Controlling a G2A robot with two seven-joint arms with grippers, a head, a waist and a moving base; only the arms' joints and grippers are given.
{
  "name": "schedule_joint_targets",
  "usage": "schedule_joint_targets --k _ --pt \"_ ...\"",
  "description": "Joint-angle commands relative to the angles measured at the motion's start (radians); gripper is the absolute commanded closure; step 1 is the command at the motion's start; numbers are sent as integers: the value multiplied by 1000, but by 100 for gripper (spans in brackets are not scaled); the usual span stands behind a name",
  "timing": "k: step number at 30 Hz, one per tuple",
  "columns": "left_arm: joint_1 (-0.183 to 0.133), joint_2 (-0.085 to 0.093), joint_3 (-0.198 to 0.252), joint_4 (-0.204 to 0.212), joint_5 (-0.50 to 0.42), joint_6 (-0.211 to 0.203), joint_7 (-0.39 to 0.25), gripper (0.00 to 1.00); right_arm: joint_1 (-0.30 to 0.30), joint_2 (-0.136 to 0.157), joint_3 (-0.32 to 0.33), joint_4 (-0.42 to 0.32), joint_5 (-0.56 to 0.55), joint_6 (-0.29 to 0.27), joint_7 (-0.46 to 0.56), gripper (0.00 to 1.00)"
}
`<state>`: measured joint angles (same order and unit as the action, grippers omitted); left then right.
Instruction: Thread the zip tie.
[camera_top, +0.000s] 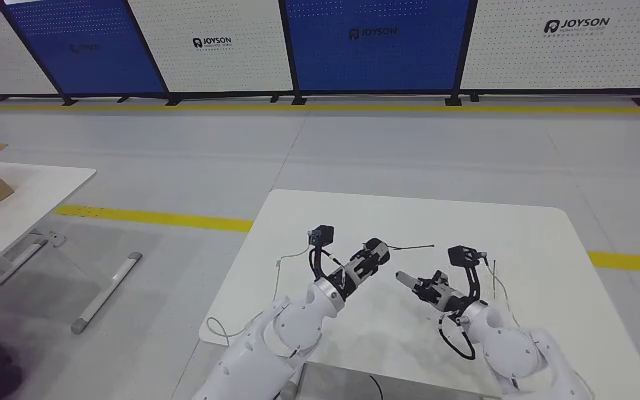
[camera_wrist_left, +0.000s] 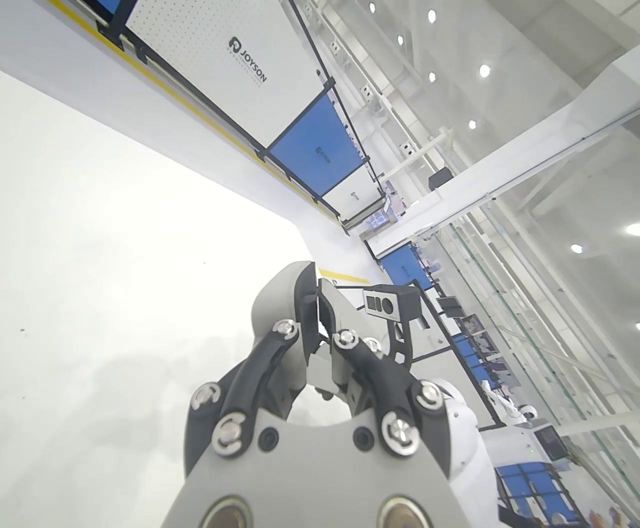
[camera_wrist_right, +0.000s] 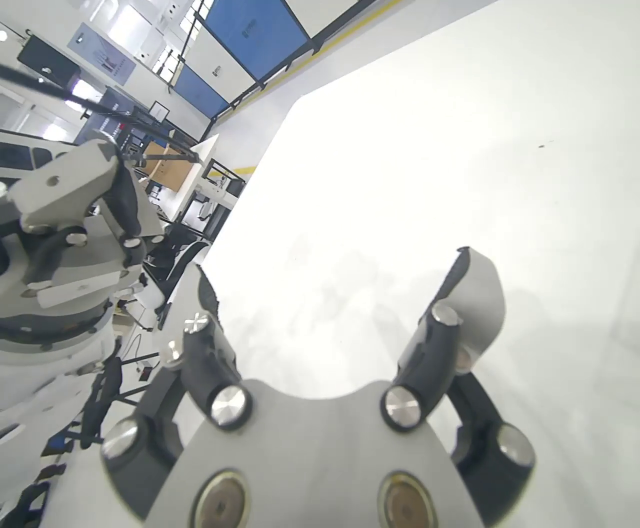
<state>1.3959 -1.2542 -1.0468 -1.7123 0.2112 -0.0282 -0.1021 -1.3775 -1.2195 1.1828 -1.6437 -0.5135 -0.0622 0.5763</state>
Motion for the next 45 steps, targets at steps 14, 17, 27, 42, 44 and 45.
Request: schedule_joint_targets --k 14,17,27,42,44,45 --pt "-2 -3 7 3 12 5 10 100 16 -13 -46 35 52 -4 -64 64" --pt "-1 -3 8 6 15 5 7 100 18 -14 -50 36 67 -15 -63 63" --pt "0 -3 14 8 4 7 -27 100 10 -13 -43 26 111 -63 -74 65" --pt "2 1 13 5 -23 -1 -90 100 7 -13 -40 28 128 -89 -120 73" --pt "1 1 13 5 -24 0 -94 100 7 -13 -39 29 130 -93 -124 73" --pt "1 1 13 5 -23 0 -95 100 7 -13 -39 29 131 -95 -127 76"
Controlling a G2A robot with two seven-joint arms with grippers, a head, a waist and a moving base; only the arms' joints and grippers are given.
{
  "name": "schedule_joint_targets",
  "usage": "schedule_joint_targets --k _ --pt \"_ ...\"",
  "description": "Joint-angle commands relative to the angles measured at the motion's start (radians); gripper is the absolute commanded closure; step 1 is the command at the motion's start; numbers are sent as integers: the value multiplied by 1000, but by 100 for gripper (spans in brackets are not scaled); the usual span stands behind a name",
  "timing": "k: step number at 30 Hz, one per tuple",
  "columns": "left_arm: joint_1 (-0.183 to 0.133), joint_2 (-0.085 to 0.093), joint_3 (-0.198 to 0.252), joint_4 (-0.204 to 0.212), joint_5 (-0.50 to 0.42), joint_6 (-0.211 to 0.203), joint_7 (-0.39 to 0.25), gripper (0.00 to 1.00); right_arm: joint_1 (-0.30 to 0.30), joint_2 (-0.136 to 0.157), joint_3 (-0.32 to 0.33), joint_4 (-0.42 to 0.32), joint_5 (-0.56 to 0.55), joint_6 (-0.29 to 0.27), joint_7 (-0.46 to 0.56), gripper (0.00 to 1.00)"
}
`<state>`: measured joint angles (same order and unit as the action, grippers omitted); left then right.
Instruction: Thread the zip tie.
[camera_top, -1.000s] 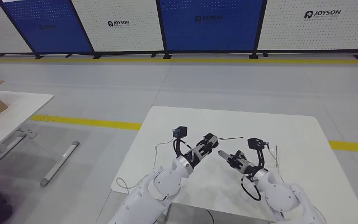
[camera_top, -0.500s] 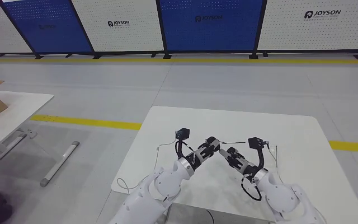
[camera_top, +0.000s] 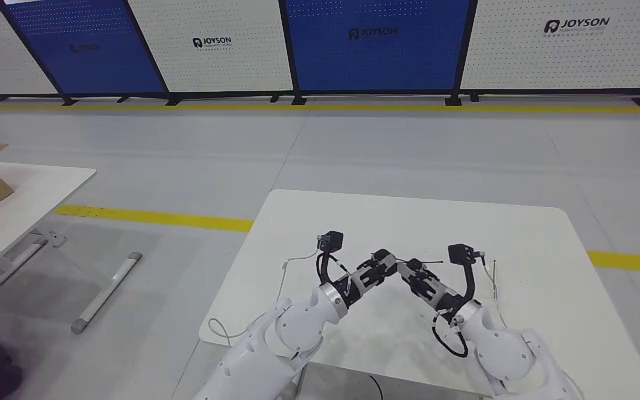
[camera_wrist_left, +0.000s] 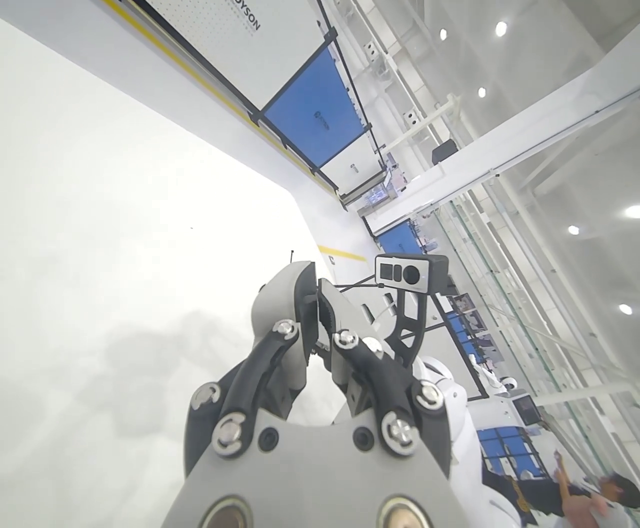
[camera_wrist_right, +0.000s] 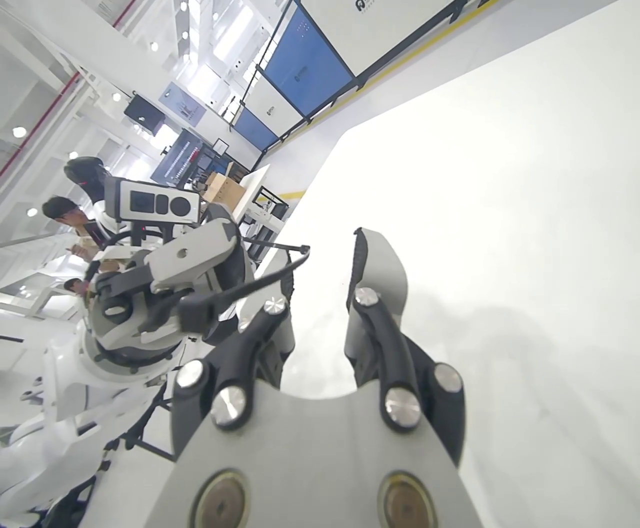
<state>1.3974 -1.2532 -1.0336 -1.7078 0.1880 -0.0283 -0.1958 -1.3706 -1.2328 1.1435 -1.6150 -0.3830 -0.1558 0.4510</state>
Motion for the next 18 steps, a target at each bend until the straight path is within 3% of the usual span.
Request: schedule_joint_targets --k 1,18 --pt "-1 0 0 0 0 1 -2 100 -1 0 1 0 2 -1 -8 76" --pt "-7 1 10 6 18 9 -1 100 1 -1 -5 3 -17 0 -28 84"
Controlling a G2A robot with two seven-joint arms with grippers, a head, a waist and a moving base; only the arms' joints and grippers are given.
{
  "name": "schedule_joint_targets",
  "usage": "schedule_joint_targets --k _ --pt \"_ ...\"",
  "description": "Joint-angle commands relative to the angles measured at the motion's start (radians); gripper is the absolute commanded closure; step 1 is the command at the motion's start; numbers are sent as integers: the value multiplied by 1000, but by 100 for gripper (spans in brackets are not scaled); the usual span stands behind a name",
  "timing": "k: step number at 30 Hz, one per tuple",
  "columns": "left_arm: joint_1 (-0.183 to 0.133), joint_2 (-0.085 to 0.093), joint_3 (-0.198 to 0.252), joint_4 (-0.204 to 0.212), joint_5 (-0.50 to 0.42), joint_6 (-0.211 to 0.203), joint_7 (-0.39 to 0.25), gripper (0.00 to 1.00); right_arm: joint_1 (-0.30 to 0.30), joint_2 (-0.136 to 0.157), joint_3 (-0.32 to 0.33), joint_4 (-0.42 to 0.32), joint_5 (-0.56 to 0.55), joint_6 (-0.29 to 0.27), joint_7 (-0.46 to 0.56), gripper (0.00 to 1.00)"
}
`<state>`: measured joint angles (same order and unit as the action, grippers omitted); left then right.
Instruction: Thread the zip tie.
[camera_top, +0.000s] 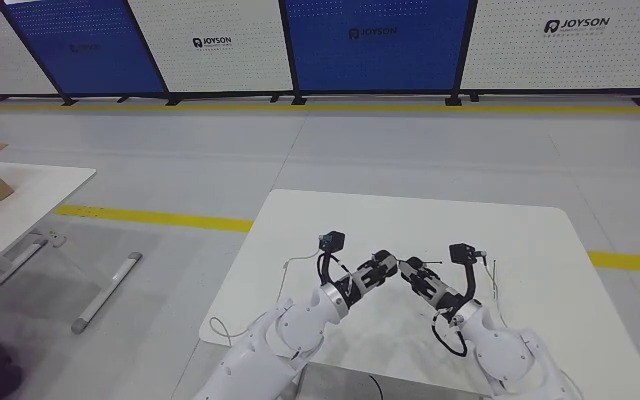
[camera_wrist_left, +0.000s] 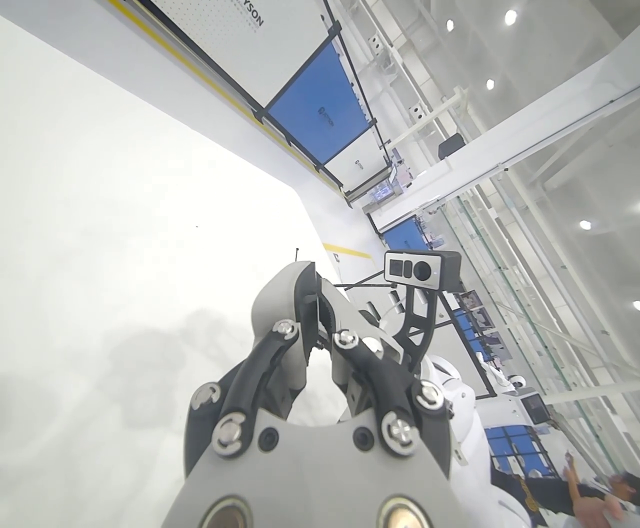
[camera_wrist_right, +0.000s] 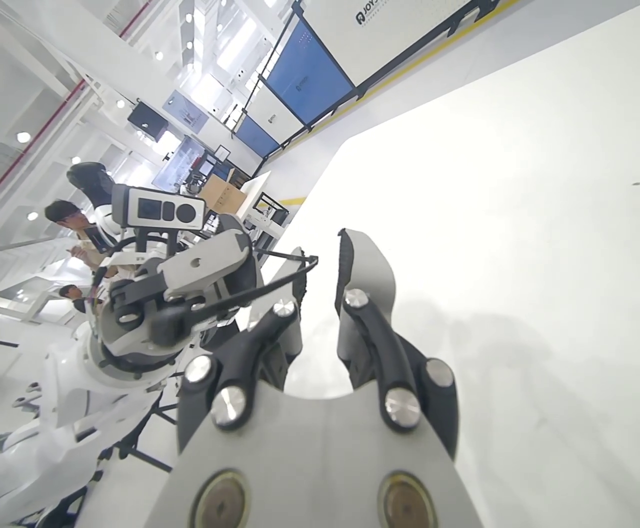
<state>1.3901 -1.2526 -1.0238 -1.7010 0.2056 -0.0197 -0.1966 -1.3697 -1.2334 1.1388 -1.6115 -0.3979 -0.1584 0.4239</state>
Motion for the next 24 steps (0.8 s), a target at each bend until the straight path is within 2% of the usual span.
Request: schedule_joint_targets --k 1,6,8,24 --pt "0 0 1 -1 0 1 0 100 0 0 -1 -1 -4 5 -3 86" --pt "3 1 3 -2 4 0 2 100 -2 0 -2 -3 -9 6 -8 90" --pt "4 1 4 -2 6 0 3 100 -4 0 -1 -3 -9 5 -10 100" --pt "13 2 4 -11 13 -31 32 100 2 0 -17 4 -46 22 13 100"
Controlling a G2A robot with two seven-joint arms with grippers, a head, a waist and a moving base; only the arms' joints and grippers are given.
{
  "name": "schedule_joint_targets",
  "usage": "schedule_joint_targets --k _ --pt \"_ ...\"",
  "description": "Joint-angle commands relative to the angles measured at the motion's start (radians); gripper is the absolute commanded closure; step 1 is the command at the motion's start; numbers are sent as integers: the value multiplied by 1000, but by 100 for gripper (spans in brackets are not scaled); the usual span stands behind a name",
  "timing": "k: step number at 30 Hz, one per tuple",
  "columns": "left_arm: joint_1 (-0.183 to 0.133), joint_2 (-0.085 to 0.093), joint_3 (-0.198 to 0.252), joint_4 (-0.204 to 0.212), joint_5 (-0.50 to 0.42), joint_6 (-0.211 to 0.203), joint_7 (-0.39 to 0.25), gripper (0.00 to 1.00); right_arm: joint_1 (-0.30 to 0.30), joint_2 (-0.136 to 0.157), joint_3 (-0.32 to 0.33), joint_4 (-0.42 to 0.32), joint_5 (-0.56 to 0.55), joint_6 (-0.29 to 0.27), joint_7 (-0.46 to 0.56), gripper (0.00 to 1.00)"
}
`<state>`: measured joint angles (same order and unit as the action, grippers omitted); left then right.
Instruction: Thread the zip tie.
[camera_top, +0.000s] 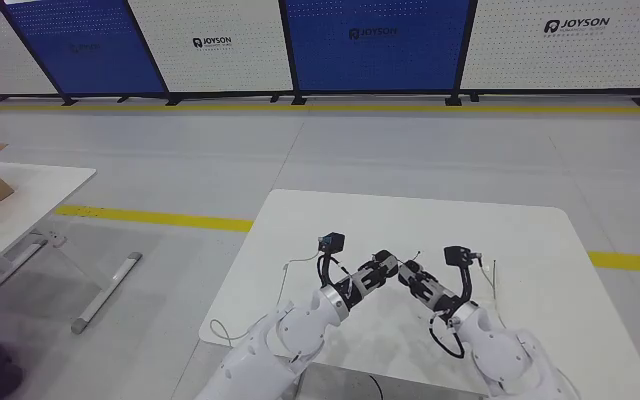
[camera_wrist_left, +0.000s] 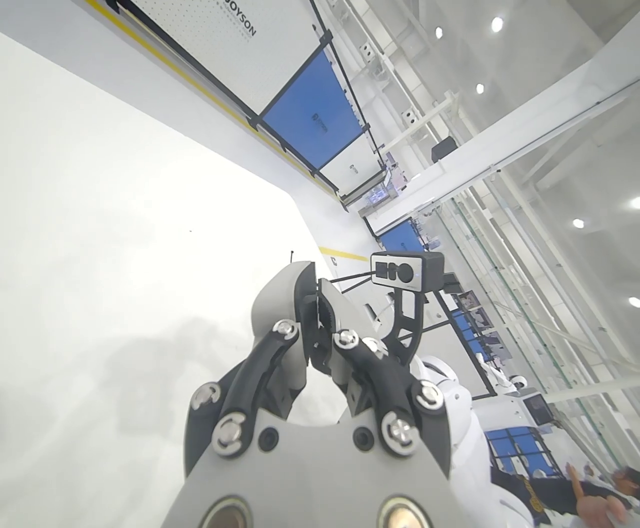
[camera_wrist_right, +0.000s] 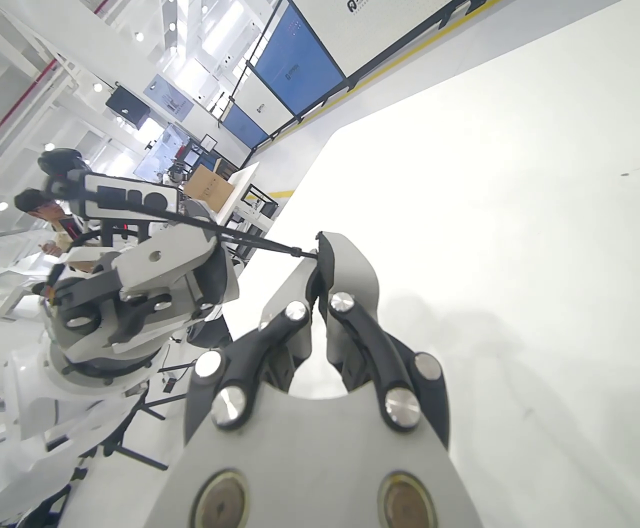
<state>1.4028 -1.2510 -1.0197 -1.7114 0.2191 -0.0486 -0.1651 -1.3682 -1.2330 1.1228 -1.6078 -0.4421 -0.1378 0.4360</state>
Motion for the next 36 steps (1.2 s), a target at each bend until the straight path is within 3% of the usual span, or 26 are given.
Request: schedule_joint_targets --k 1,32,33,34,35,36 --pt "1 0 -1 -3 -2 -5 1 100 1 0 -2 2 -3 3 3 100" --pt "44 11 -33 -70 -18 -68 8 100 51 -9 -45 81 -58 65 27 100" --pt "43 10 -34 -67 -19 -59 12 100 51 -10 -44 81 -50 62 28 92" --pt "41 10 -35 -65 -18 -49 20 100 51 -10 -42 79 -37 57 28 60" --pt "39 9 -34 -62 -15 -44 27 100 49 -10 -38 75 -22 52 27 0" --pt "37 9 -32 -60 -11 -41 32 100 46 -10 -32 71 -3 44 28 0"
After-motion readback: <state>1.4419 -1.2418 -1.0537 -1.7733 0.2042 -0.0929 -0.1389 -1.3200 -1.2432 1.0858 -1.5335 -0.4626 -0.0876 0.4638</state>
